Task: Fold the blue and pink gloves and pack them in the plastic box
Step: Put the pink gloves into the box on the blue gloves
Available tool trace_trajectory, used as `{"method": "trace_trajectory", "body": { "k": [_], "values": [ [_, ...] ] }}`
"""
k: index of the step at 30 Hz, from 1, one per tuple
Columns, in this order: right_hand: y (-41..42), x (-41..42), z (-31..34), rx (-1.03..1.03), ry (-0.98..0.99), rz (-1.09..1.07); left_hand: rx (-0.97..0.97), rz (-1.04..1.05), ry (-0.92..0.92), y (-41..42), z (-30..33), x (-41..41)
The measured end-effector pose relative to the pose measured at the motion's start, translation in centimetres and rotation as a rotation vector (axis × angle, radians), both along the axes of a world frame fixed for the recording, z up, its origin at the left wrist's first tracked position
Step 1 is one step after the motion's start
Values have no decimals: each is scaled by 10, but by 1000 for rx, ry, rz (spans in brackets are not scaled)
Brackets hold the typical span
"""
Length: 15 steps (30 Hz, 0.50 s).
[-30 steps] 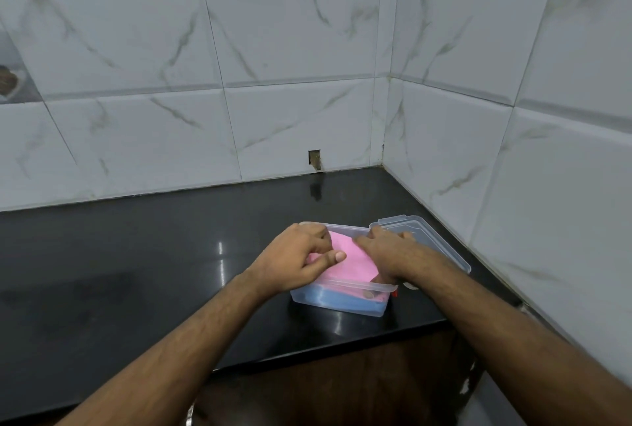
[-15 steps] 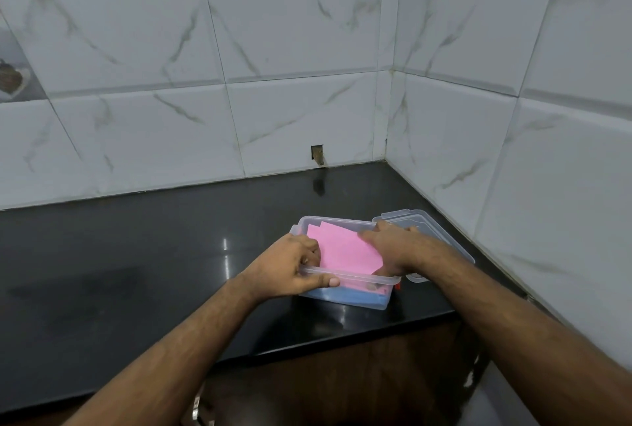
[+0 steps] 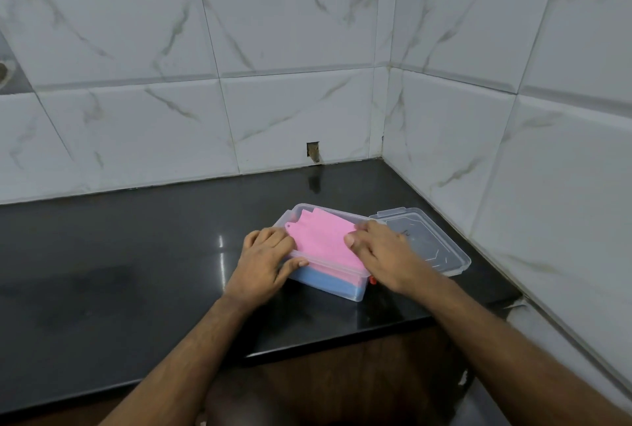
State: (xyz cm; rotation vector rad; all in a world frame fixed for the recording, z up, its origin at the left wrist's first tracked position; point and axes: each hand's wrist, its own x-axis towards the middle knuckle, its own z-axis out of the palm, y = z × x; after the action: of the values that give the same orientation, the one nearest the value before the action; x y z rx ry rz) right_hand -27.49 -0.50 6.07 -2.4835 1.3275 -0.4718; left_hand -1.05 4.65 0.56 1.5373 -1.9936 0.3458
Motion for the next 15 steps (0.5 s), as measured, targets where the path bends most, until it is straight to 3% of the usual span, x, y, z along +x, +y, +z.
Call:
{"method": "trace_trajectory", "body": {
  "k": [3, 5, 9, 15],
  "values": [
    [1, -14, -30, -72, -281, 33, -38, 45, 16, 1, -14, -4],
    [1, -22, -48, -184, -361, 56, -26, 82, 41, 1, -17, -6],
    [1, -25, -72, -333, -326, 63, 79, 151, 114, -3, -15, -5],
    [1, -12, -74, -397, -229, 52, 172, 216, 172, -16, -21, -4]
  ]
}}
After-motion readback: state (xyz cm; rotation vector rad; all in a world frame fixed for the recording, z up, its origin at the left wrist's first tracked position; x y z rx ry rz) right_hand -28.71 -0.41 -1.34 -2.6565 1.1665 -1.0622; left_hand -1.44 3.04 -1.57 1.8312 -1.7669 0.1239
